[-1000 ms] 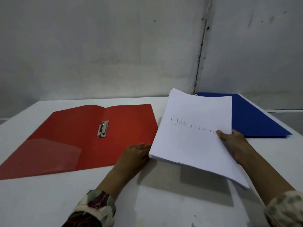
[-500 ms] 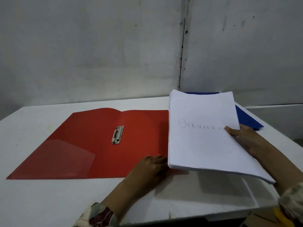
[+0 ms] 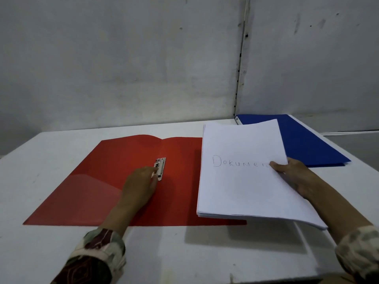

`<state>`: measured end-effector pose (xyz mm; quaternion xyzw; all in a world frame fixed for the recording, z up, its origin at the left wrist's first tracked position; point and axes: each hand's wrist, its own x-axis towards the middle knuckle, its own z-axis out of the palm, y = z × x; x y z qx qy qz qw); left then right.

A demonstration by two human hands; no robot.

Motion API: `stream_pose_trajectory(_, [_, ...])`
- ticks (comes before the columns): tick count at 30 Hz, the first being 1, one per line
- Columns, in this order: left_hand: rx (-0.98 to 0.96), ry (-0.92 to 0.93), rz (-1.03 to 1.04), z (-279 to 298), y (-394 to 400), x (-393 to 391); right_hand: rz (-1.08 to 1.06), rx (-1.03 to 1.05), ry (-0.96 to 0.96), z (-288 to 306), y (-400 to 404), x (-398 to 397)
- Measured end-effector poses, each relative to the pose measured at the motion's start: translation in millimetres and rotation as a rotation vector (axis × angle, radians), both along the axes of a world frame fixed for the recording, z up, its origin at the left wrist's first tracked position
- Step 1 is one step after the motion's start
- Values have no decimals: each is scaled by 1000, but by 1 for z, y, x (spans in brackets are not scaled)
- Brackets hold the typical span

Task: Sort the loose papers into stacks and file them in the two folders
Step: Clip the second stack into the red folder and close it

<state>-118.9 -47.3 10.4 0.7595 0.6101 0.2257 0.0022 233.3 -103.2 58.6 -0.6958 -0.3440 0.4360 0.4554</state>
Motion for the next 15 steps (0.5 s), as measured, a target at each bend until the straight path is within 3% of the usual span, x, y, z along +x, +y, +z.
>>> stream_pose_trajectory(4, [-228, -196, 129, 4, 22, -16, 18, 5, 18, -4, 10, -17])
stream_pose_trajectory(7, [-338, -231, 139, 4, 32, -21, 34, 9, 19, -5, 18, -31])
stream_pose_trajectory(15, [-383, -502, 115, -6, 39, -12, 72, 2, -15, -15, 40, -59])
